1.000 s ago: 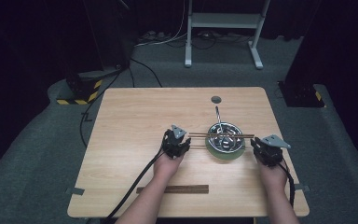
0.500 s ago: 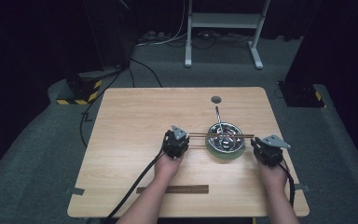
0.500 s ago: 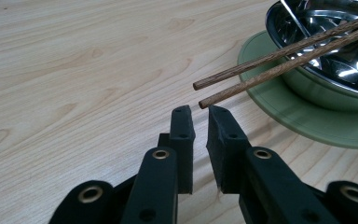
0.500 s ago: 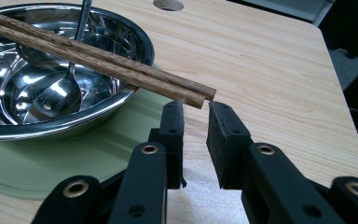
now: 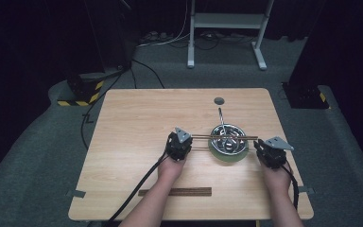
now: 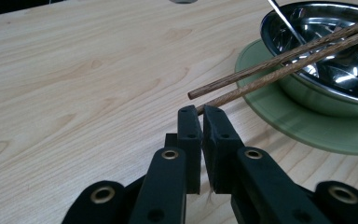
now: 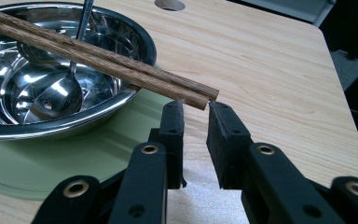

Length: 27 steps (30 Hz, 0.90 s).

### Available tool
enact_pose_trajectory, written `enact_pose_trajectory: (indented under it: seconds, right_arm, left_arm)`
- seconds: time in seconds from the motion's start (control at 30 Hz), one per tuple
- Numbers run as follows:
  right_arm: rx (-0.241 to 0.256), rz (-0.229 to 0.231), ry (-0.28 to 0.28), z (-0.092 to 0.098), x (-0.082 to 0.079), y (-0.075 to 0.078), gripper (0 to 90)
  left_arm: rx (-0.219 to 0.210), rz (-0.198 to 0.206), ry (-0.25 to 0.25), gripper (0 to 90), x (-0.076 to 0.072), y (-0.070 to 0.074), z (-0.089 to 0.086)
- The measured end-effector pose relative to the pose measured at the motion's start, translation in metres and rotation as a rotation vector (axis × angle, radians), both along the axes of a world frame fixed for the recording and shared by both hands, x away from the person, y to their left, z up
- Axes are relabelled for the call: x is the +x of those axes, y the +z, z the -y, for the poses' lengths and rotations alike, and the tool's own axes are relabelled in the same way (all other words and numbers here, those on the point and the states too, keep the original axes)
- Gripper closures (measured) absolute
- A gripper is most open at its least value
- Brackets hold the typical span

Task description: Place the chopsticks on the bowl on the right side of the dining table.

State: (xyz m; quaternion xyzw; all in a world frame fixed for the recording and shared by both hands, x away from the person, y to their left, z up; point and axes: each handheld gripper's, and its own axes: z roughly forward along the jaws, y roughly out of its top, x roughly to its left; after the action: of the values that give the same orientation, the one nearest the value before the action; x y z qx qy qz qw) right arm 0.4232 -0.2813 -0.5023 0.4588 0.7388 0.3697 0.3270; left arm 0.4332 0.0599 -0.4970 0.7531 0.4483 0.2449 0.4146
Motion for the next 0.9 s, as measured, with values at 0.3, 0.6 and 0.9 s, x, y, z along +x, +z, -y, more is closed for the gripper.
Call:
enact_pose_trajectory:
  seconds: [0.3,0.6,0.9]
  right_arm:
    - [0.000,0.000,-0.003,-0.0001,0.0001,-0.0001,75.6]
    - [-0.011,0.009,-0.011,0.0012,0.0017,0.0000,75.5]
    - [-0.009,0.004,-0.018,0.0012,0.0020,-0.0002,75.2]
  left_arm:
    - [0.006,0.028,0.005,85.4,-0.0010,-0.0012,0.0023]
    - [-0.007,0.034,0.008,85.3,0.0001,-0.0028,0.0035]
    - [0.005,0.032,0.031,80.1,-0.0024,-0.0065,0.0011]
